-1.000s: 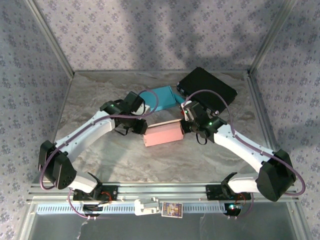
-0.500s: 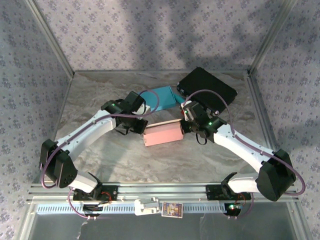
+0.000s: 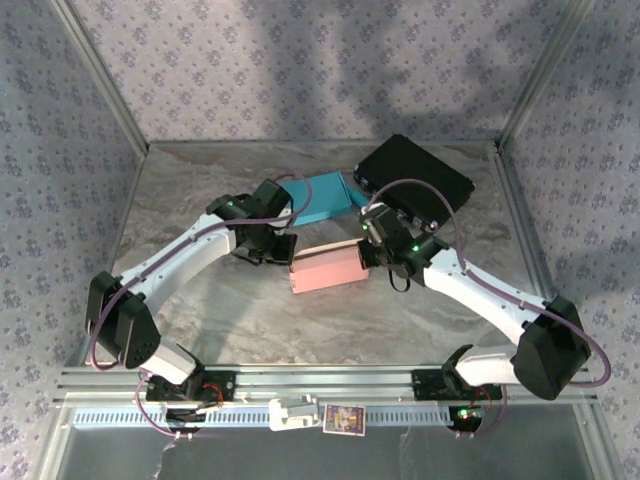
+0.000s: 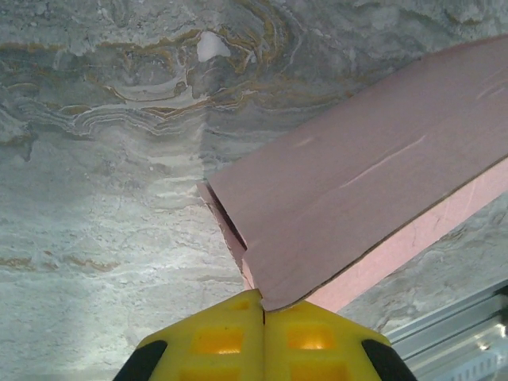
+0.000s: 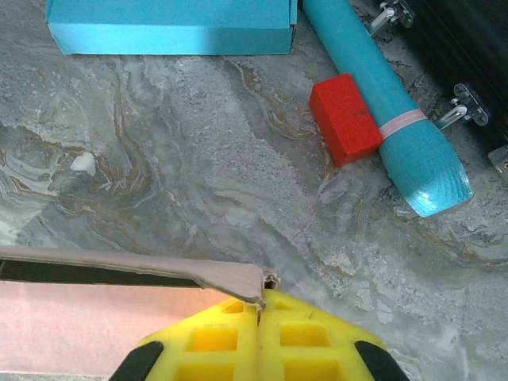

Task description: Fold the paper box

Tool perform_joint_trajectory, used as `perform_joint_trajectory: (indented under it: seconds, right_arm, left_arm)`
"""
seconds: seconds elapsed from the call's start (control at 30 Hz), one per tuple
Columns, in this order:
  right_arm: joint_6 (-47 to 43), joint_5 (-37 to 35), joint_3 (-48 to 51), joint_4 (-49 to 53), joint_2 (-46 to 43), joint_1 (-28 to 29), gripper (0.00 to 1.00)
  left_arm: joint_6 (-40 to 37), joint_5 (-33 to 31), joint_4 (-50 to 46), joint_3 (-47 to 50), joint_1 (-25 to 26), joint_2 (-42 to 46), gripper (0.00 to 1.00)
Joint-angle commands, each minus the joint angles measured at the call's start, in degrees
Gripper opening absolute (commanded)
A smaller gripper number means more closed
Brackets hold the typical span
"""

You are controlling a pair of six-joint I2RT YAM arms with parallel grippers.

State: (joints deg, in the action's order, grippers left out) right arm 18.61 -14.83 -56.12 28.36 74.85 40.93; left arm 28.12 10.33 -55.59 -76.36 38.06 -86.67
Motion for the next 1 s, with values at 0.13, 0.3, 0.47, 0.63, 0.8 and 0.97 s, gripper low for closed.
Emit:
perform_joint_trajectory:
  seconds: [0.13, 0.3, 0.47, 0.63, 0.8, 0.97]
  right_arm:
    - [3.31, -2.2, -1.98, 4.44, 2.38, 1.78, 0.0]
    - [3.58, -3.13, -2.51, 4.95, 3.1, 2.13, 0.0]
    - [4.34, -4.28, -2.86, 5.55, 3.59, 2.31, 0.0]
    - [5.01, -4.86, -3.09, 5.74, 3.94, 2.58, 0.0]
    - [5.51, -6.25, -3.64, 6.87, 4.68, 2.92, 0.0]
    - [7.25, -8.1, -4.24, 8.29, 4.69, 3.39, 0.0]
  left_arm:
    - [7.34, 5.38, -1.6, -2.69, -0.69, -2.29, 0.0]
    - [7.64, 6.79, -3.71, -4.78, -1.15, -3.73, 0.0]
    - [7.93, 9.35, -6.14, -6.85, -1.66, -4.84, 0.0]
    - [8.27, 11.33, -7.16, -6.53, -1.89, -5.44, 0.0]
    - [9.67, 13.35, -6.2, -5.91, -2.38, -5.09, 0.0]
    - [10.38, 14.95, -6.19, -6.44, -3.12, -5.17, 0.0]
